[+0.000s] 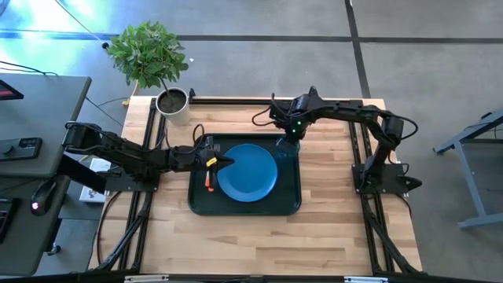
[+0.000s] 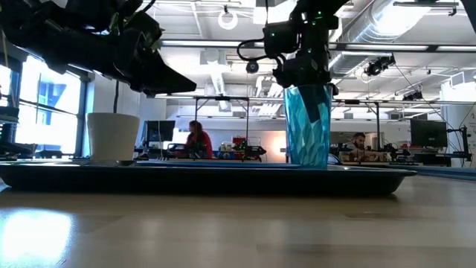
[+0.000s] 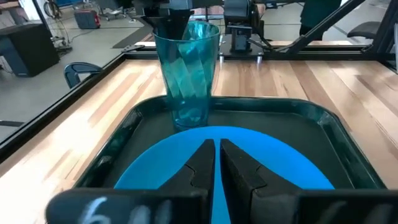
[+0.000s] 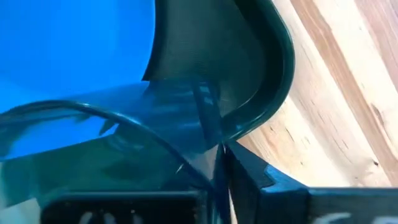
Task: Pick and place plate/cup/fork/spoon on tray
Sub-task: Put the blue glass on the black tray, then return to Home Position
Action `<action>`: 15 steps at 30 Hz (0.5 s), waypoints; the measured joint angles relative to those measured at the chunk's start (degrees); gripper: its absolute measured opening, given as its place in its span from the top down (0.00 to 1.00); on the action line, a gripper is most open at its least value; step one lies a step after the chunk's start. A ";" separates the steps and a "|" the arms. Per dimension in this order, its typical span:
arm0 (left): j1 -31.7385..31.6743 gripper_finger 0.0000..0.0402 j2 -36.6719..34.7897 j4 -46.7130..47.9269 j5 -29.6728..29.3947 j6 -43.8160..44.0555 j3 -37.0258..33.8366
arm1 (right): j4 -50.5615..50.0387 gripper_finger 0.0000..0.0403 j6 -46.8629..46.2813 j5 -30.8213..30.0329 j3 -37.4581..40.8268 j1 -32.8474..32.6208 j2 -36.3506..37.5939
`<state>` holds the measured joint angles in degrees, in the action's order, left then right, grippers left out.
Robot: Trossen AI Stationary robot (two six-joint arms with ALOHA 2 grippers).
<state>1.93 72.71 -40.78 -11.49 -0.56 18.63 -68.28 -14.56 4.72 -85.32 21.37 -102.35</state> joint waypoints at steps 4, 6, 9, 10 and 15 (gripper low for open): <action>0.00 0.96 -0.01 0.03 0.00 0.00 0.00 | -0.44 0.85 0.19 -0.46 0.00 -0.04 0.02; 0.00 0.95 -0.01 0.00 -0.19 0.06 0.00 | -0.50 0.79 0.75 -0.74 0.00 -0.35 0.02; -0.02 0.94 -0.02 -0.14 -2.74 0.85 0.00 | 0.14 0.72 3.85 -3.65 0.02 -1.39 0.58; -0.02 0.94 -0.02 -0.13 -3.10 0.94 0.00 | 1.26 0.70 4.95 -5.23 0.02 -1.79 0.96; -0.02 0.95 -0.02 -0.66 -4.32 -1.09 -0.02 | 8.18 0.62 10.63 -4.84 0.04 -2.62 4.79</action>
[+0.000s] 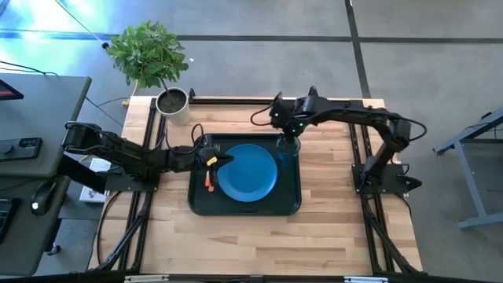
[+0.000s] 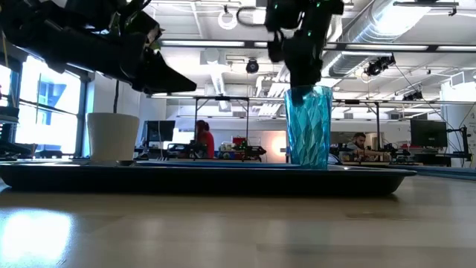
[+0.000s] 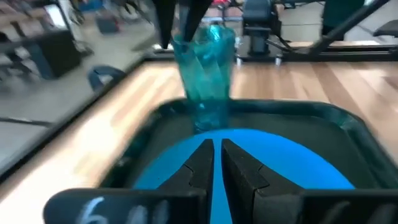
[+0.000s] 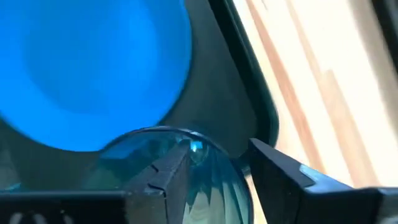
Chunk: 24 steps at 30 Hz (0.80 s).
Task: Pick and place plate/cup/fork/spoon on tray
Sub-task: Return to Home Position
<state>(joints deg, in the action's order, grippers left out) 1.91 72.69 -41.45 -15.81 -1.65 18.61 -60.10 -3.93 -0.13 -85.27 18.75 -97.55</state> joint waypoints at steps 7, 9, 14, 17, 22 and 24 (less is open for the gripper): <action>-3.49 0.95 -3.30 -3.64 -2.80 -5.02 0.00 | 1.67 0.61 4.21 1.89 0.09 0.69 10.56; -5.12 0.95 -5.41 -3.57 -2.01 -5.49 0.00 | 4.20 0.61 5.04 2.01 2.14 0.17 15.04; -7.54 0.95 -13.09 2.14 3.34 -5.55 -0.04 | 21.72 0.61 4.73 2.02 18.85 -3.14 30.47; -8.17 0.95 -16.57 3.69 5.23 -7.97 -0.03 | 46.49 0.61 4.39 1.75 34.76 -5.93 39.67; -12.68 0.95 -16.59 -0.65 12.63 -11.41 -0.02 | 88.55 0.61 2.14 3.83 58.41 -8.89 43.98; -15.03 0.95 -14.92 -3.50 16.13 -11.11 -0.04 | 97.06 0.61 0.86 4.89 62.92 -8.91 44.61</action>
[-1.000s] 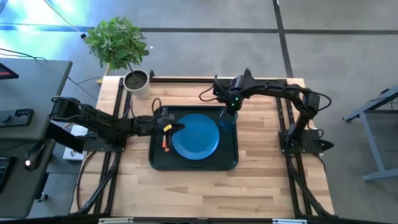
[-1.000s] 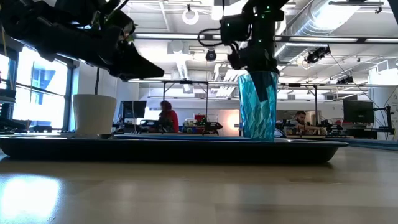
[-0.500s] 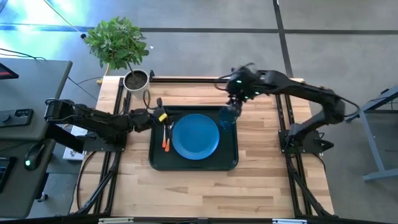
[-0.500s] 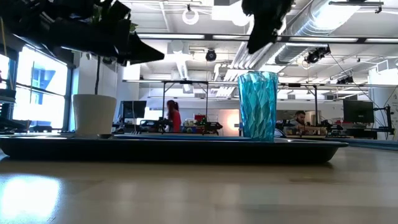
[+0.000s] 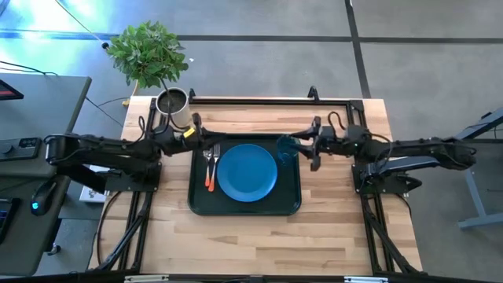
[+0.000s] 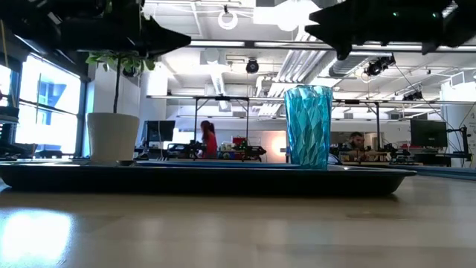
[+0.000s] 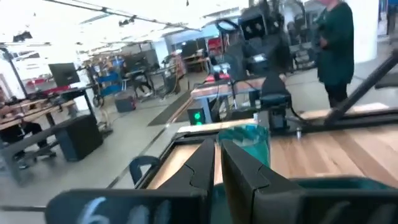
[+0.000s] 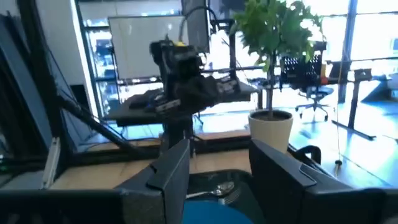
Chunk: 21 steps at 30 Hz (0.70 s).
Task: Pick and place plate/cup/fork/spoon on tray
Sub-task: Return to Home Position
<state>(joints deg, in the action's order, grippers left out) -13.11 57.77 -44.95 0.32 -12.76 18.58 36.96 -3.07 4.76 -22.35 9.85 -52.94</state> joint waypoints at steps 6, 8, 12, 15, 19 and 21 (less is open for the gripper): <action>-6.74 0.95 3.77 -3.01 0.63 1.88 0.01 | -6.12 0.61 1.99 1.24 2.93 0.56 5.89; -8.47 0.95 3.10 -1.76 0.52 2.65 0.01 | -10.56 0.61 2.08 1.35 2.93 1.61 9.24; -10.64 0.95 -1.52 3.00 0.52 4.16 -0.01 | -18.49 0.61 2.05 3.22 2.91 3.86 17.80; -10.94 0.95 -5.54 7.34 0.78 4.37 0.01 | -25.26 0.61 2.03 4.77 2.91 5.05 23.68; -10.66 0.95 -8.12 6.85 1.71 6.16 -1.95 | -30.83 0.61 1.59 5.64 2.91 5.62 27.69; -10.63 0.95 -8.18 5.03 1.80 7.42 -4.23 | -31.80 0.61 1.59 5.76 2.91 5.62 27.99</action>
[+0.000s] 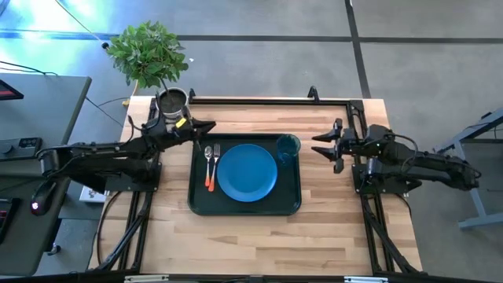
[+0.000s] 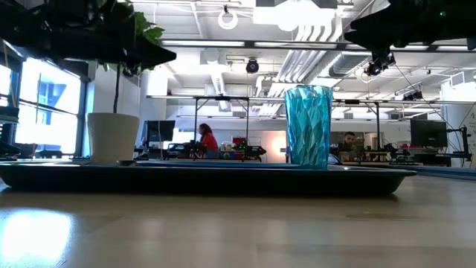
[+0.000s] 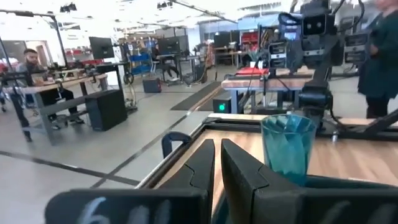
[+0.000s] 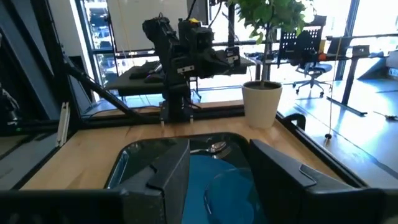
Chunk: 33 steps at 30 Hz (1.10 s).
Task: Pick and place plate/cup/fork/spoon on tray
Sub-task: Return to Home Position
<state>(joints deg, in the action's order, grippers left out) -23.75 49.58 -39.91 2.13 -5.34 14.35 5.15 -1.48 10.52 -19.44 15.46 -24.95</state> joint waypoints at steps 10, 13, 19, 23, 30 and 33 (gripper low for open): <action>-0.02 0.95 -2.74 -6.56 -0.31 2.87 -6.62 | -10.91 0.61 -4.85 3.29 -0.02 -0.04 2.13; -0.02 0.95 -3.80 -6.81 -0.31 1.47 -8.04 | -11.26 0.61 -4.27 2.92 1.10 -0.04 4.30; -0.02 0.95 -3.92 -6.98 -0.45 2.16 -11.60 | -8.07 0.61 -2.62 -0.43 4.66 0.04 9.87; -0.02 0.95 -3.95 -7.16 -0.45 2.27 -11.97 | -7.17 0.61 -2.58 -0.89 5.16 0.04 12.26; 0.00 0.95 -9.06 -3.73 0.52 2.35 -11.97 | -11.38 0.61 -4.63 -0.84 5.72 0.04 15.85; 0.02 0.95 -12.73 1.06 0.64 3.21 -11.97 | -10.97 0.61 -5.14 -1.84 6.37 -0.01 17.16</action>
<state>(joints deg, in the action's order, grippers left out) -23.73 36.86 -38.86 2.77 -2.13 2.37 -5.82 -6.61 8.69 -13.07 15.45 -7.79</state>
